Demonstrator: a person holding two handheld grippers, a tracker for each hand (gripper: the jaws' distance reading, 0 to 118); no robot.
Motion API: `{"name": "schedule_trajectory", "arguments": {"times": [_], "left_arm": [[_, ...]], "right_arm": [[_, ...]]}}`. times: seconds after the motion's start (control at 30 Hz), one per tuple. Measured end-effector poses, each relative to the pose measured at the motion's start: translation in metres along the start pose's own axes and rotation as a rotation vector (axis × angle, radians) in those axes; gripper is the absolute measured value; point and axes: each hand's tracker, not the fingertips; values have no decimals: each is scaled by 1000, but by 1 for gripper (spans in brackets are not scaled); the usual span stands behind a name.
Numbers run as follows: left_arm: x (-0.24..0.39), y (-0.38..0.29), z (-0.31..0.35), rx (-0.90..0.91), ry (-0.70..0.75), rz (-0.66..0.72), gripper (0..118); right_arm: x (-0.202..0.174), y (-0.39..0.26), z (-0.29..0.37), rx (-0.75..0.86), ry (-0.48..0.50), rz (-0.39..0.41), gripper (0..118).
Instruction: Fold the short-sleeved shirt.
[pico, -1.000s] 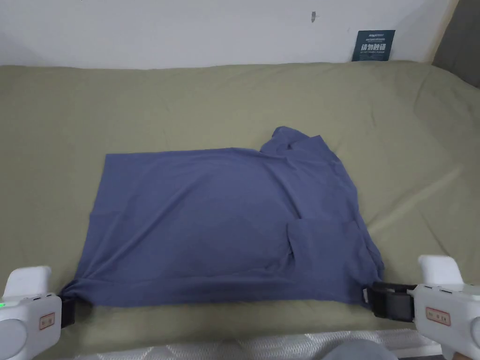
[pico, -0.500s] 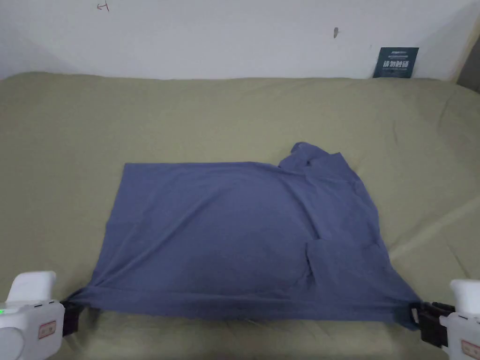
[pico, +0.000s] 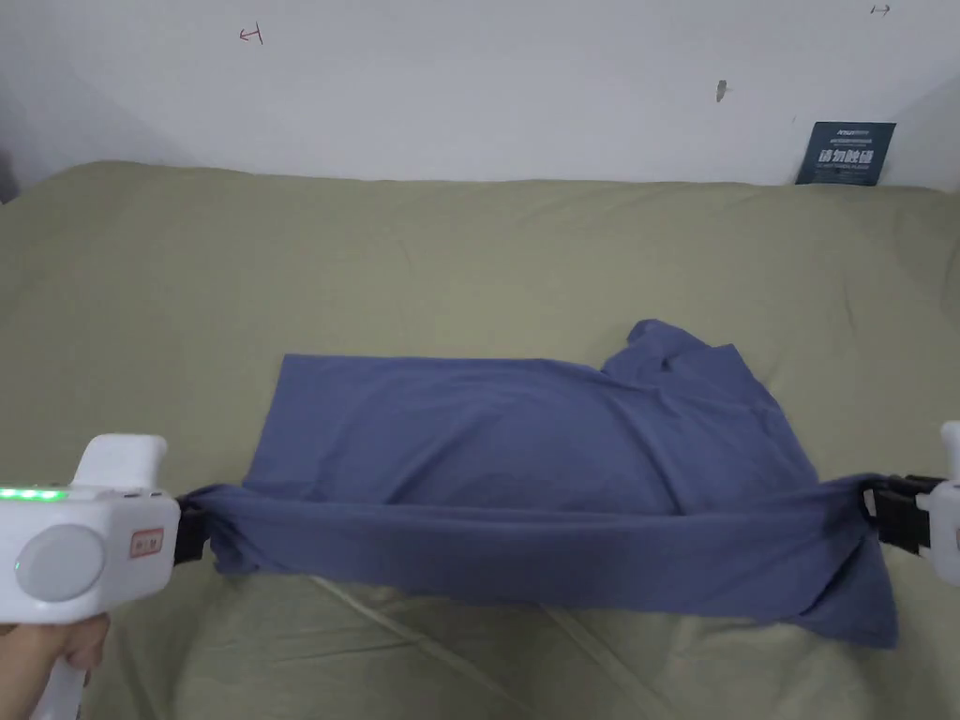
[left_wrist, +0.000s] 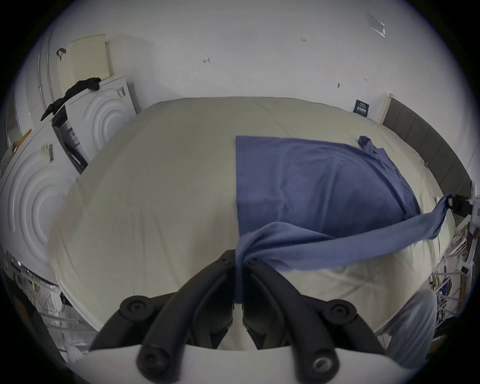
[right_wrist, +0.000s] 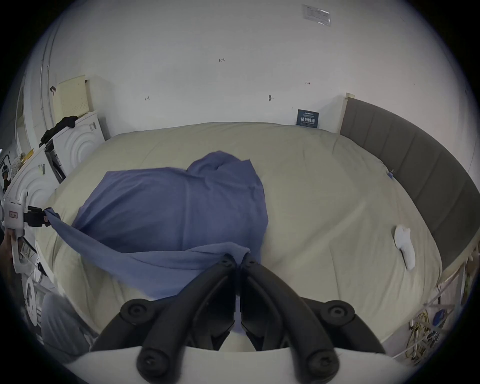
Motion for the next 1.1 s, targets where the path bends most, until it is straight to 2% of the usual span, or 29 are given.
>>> {"name": "schedule_trajectory", "arguments": {"times": [0.23, 0.43, 0.47, 0.5, 0.53, 0.57, 0.6, 0.67, 0.73, 0.8, 0.83, 0.87, 0.93, 0.97, 1.0, 1.07, 1.1], "left_arm": [[4, 62, -76, -51, -12, 29, 4], [13, 71, -127, -101, 1, 33, 4], [12, 70, -130, -99, 1, 39, 10], [12, 66, -131, -85, 3, 44, 33], [10, 63, -131, -84, 7, 46, 73], [9, 59, -130, -97, 15, 52, 117], [7, 51, -121, -93, 35, 65, 118], [-2, 41, -106, -57, 69, 81, 117], [-8, 23, -86, -43, 57, 101, 116], [-9, 8, -69, -32, 41, 109, 111], [-8, 0, -61, -22, 36, 108, 101], [-7, -6, -55, -18, 23, 103, 76], [0, -19, -46, -28, -23, 106, 14], [2, -23, -46, -36, -17, 103, 0], [6, -27, -43, -36, -13, 104, 0], [9, -31, -43, -44, -35, 100, 0], [11, -31, -43, -41, -35, 105, 0]], "right_arm": [[0, 51, -92, -52, -36, 30, 4], [-1, 58, -157, -136, -55, 24, 5], [1, 56, -162, -152, -56, 9, 20], [1, 54, -164, -166, -64, -9, 54], [3, 50, -166, -185, -67, -33, 96], [5, 45, -162, -185, -52, -56, 118], [8, 39, -152, -91, -55, -75, 112], [10, 25, -136, -145, -32, -79, 108], [8, 14, -106, -124, -21, -86, 109], [6, -2, -81, -115, -16, -83, 104], [5, -12, -65, -90, -11, -89, 96], [0, -22, -56, -75, -13, -95, 70], [-6, -40, -33, -47, -14, -106, 2], [-9, -48, -27, -36, -23, -109, 2], [-12, -55, -22, -14, -46, -118, 2], [-12, -63, -16, -50, 11, -127, 2], [-5, -73, -19, -58, 25, -158, 2]]}}
